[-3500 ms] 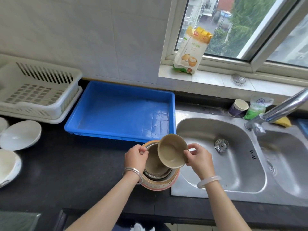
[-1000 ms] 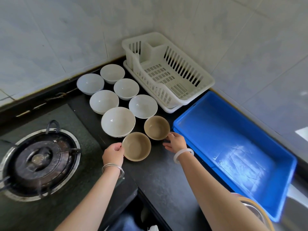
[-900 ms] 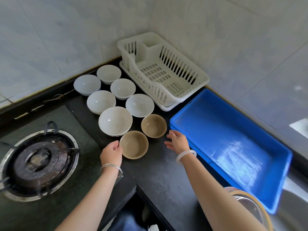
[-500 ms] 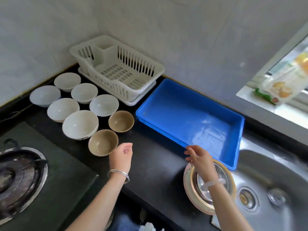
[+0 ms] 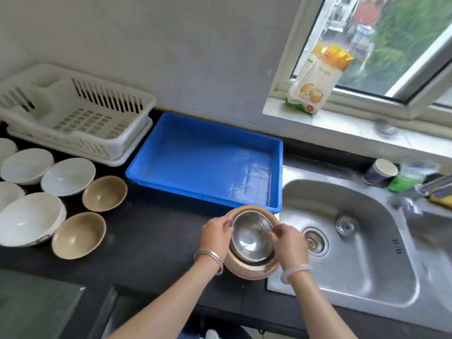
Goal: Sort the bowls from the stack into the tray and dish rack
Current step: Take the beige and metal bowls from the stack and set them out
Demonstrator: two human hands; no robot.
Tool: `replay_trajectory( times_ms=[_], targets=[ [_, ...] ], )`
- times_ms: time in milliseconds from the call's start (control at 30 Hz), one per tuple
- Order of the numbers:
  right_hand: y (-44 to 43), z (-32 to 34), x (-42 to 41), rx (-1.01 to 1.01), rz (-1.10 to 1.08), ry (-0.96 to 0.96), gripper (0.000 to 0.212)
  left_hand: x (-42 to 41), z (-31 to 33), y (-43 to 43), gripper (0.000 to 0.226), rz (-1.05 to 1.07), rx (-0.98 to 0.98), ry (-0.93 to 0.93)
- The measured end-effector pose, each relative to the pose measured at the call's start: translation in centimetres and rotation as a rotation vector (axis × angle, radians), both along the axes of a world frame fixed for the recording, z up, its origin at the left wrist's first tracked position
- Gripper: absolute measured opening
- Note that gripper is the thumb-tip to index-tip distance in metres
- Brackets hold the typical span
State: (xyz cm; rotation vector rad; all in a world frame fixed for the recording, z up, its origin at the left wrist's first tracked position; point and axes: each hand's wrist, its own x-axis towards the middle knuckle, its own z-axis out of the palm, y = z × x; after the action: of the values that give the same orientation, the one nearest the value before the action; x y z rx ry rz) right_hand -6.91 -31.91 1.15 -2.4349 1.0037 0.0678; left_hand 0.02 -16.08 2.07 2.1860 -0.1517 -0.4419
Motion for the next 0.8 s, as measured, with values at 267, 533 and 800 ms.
replay_trajectory(
  times_ms=[267, 533, 800],
  targets=[
    [-0.5, 0.3, 0.0, 0.11, -0.097, -0.064, 0.021, -0.1, -0.9, -0.6, 0.03, -0.067, 0.105, -0.065],
    [-2.8, 1.3, -1.0, 0.33, -0.241, -0.237, 0.02, 0.1, -1.3, -1.0, 0.037, -0.05, 0.072, -0.108],
    [-4.1, 1.4, -2.0, 0.404, -0.307, -0.305, 0.018, 0.4, -2.0, -2.2, 0.053, -0.08, 0.138, -0.047]
  ],
)
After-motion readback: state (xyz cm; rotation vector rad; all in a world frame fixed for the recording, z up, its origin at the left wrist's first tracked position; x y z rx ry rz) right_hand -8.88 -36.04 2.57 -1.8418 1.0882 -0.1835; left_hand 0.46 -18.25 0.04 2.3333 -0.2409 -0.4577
